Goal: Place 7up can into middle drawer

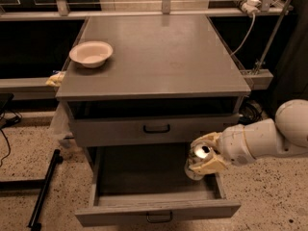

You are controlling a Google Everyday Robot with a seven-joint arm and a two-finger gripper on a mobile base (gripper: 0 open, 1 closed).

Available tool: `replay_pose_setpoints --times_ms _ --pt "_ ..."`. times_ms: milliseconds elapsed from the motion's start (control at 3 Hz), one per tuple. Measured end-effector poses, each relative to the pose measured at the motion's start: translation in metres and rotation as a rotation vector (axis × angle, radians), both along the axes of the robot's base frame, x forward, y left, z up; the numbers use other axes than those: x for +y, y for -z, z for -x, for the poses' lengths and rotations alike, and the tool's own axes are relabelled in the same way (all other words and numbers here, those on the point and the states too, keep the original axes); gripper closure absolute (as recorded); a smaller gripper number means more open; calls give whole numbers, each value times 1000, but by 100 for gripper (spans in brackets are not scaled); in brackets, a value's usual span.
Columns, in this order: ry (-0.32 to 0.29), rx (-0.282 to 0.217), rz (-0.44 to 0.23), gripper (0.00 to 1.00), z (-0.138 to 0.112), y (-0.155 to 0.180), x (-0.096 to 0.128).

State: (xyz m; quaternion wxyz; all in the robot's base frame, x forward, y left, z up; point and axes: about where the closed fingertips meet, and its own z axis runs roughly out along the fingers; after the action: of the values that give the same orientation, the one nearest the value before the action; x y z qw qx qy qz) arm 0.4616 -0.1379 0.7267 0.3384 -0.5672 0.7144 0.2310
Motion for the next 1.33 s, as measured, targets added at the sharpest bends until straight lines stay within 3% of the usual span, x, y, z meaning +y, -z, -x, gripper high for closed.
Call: replay_pose_setpoints --times_ms 667,1000,1333 --pt "-14 -84 -31 100 -33 85 12" --pt "-5 -80 -30 100 -52 129 16" --pt "2 -29 6 100 -65 193 27"
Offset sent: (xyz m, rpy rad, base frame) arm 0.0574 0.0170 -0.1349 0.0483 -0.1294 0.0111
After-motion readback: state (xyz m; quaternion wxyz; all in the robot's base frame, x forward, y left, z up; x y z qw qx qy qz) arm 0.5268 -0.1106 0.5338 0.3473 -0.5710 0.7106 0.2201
